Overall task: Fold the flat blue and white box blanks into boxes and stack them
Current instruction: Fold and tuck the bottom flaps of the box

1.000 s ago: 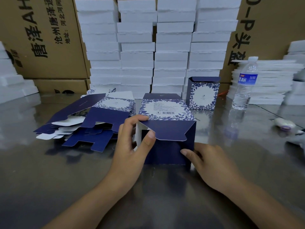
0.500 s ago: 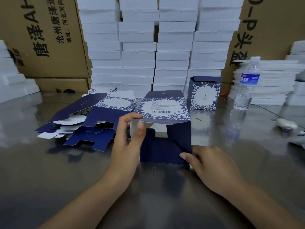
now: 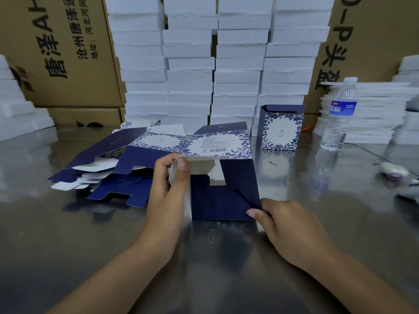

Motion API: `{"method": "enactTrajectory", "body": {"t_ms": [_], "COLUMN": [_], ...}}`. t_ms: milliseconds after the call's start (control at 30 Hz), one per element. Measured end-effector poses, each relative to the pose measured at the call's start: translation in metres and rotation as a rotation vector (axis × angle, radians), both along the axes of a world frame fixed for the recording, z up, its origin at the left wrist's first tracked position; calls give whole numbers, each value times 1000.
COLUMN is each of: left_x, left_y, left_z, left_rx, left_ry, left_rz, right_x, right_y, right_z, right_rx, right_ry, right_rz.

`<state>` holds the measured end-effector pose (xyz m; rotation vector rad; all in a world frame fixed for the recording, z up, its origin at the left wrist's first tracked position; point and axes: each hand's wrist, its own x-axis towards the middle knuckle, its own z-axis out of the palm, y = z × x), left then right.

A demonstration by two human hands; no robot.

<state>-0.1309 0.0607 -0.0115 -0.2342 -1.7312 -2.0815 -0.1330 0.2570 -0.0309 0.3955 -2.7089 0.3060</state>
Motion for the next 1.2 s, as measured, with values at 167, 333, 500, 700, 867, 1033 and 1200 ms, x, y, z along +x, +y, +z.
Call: {"method": "enactTrajectory", "body": {"t_ms": [167,333,500,700,867,1033,1200], "left_x": [0,-1,1,0,3,6,-2], "left_y": [-1,-1,-1,-2,2,5,9], "left_z": [-1,-2,-4,-4,-6,-8,-6], "left_rx": [-8,-79,-191,-193,-236,-283,-365], "left_ry": [12,64,112,132,207,205,204], "left_rz": [-4,-8,-60,-107,-159,-213,-242], "right_x": [2,3,2,4,5,6,7], "right_y": [0,-1,0,-1,-6,-7,-4], "right_z": [1,2,3,6,14,17,22], "right_rx": [15,-25,-86,-280,-536,-365,-485], "right_ry": [-13,-8,-6,262,511,709,732], "right_rz": [-21,-36,-33,-4,158,273,250]}}
